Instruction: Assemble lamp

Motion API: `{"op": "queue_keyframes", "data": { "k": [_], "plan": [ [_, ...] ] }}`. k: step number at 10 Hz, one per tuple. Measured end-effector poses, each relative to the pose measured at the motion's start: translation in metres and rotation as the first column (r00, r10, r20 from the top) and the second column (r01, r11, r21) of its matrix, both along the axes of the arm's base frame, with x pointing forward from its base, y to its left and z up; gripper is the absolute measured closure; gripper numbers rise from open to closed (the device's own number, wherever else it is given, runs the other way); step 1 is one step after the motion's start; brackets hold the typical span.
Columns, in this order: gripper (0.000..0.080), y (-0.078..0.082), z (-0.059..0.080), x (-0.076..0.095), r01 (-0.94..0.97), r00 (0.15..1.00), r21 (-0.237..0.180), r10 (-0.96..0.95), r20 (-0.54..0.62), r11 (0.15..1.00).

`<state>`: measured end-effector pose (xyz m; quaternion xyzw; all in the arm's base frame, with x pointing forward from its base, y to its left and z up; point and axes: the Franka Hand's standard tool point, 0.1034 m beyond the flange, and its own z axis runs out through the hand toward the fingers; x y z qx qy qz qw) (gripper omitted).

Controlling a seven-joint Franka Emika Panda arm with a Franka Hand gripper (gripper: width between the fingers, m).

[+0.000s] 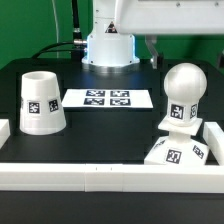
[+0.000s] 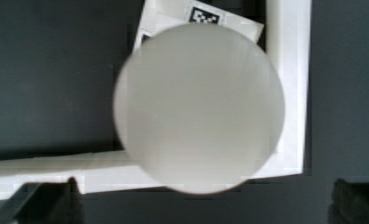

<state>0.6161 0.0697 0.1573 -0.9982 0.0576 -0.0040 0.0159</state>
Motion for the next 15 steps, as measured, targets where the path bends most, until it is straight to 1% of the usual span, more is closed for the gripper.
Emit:
{"op": "queue_keyframes", "data": {
  "k": [1, 2, 4, 6, 7, 8, 9, 10, 11, 12, 13, 15],
  "plan": [
    [0.01, -0.008, 0.011, -0.009, -0.017, 1.0, 0.009, 0.017, 0.005, 1.0],
    [0.01, -0.013, 0.016, -0.016, -0.029, 1.0, 0.008, 0.029, 0.007, 1.0],
    [0.01, -0.011, 0.012, -0.015, -0.033, 0.999, 0.008, 0.033, 0.003, 0.999],
    [0.01, -0.011, 0.012, -0.015, -0.033, 0.999, 0.008, 0.033, 0.002, 0.999],
    [0.01, -0.013, 0.011, -0.017, -0.055, 0.998, 0.011, 0.055, 0.012, 0.998],
    [0.01, -0.032, 0.008, -0.036, -0.086, 0.996, 0.032, 0.085, 0.035, 0.996],
    [0.01, -0.051, 0.003, -0.057, -0.123, 0.992, 0.036, 0.122, 0.029, 0.992],
    [0.01, -0.072, -0.001, -0.072, -0.144, 0.99, 0.042, 0.143, 0.018, 0.989],
    [0.01, -0.091, -0.004, -0.08, -0.153, 0.988, 0.055, 0.153, 0.016, 0.987],
    [0.01, -0.099, -0.006, -0.083, -0.142, 0.99, 0.059, 0.142, 0.011, 0.988],
    [0.01, -0.096, -0.006, -0.082, -0.148, 0.989, 0.059, 0.148, 0.012, 0.987],
    [0.01, -0.095, -0.006, -0.082, -0.149, 0.989, 0.059, 0.149, 0.011, 0.987]
  ]
}}
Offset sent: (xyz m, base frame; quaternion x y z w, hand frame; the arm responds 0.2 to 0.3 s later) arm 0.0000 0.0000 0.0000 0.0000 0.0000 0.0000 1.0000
